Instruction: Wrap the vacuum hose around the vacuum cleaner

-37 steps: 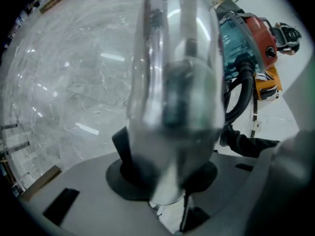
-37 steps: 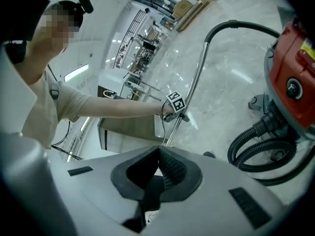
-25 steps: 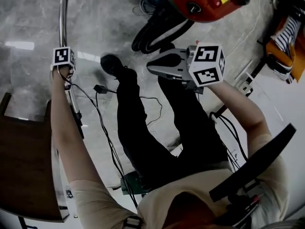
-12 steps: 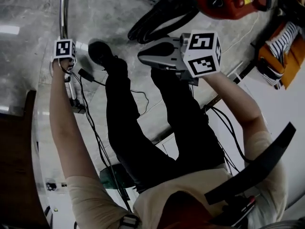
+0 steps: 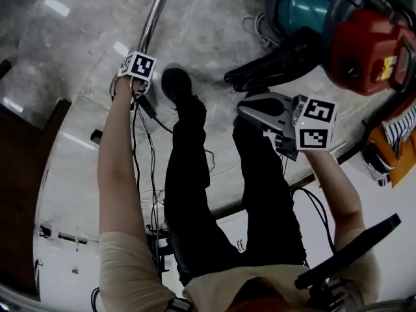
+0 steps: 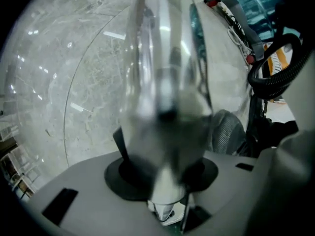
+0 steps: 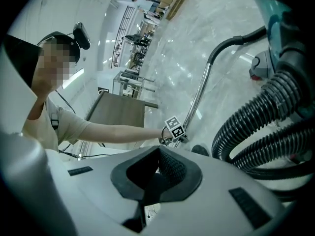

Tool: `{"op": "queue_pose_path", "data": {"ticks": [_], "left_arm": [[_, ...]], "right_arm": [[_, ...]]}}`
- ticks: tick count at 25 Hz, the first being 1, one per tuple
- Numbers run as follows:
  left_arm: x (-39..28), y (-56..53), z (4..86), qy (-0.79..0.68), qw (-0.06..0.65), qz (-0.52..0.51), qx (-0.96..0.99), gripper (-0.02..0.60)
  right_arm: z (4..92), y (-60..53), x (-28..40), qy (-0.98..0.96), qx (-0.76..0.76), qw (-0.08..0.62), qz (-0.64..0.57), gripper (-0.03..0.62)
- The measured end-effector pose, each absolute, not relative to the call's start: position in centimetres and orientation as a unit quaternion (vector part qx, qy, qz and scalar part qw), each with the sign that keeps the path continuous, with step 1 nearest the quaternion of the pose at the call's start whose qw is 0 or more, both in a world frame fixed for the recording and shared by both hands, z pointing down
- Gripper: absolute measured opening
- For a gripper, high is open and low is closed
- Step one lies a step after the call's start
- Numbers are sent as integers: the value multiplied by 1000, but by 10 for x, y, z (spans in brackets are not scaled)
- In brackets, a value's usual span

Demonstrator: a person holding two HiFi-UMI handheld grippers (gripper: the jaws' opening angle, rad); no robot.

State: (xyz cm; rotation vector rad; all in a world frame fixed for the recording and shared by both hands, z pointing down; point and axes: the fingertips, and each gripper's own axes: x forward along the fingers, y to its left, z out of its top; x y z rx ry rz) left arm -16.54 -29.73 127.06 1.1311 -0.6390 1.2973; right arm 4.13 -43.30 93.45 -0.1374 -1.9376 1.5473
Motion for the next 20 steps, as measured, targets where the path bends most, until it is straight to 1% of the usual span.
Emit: {"op": "queue_pose_path", "data": {"ticks": [5, 6, 7, 8, 10, 15, 18, 20], "left_arm": [[-168, -292, 1268, -267, 583, 582, 499, 169], [-168, -285, 1264, -255, 584, 587, 499, 209], [-165, -274, 1258, -244, 596, 584, 494, 296], [-164, -264, 1250, -240, 614, 574, 485, 335], [-167, -253, 1229, -254, 638, 556, 468, 368], [-182, -259, 1167, -316, 646, 514, 467, 371], [-189, -302, 1111, -397, 623, 453, 499, 371], [-172, -342, 1064, -444, 595, 397, 540, 371]], "right_arm": [[940, -433, 49, -739, -50, 324, 589, 5], [938, -432, 49, -738, -53, 323, 590, 5], [935, -430, 49, -737, -57, 321, 591, 5], [932, -428, 50, -737, -59, 319, 593, 5], [923, -429, 51, -738, -55, 315, 594, 5], [890, -441, 58, -748, -31, 310, 587, 5], [872, -457, 53, -766, -32, 308, 564, 5], [854, -465, 56, -781, -28, 313, 541, 5]]}}
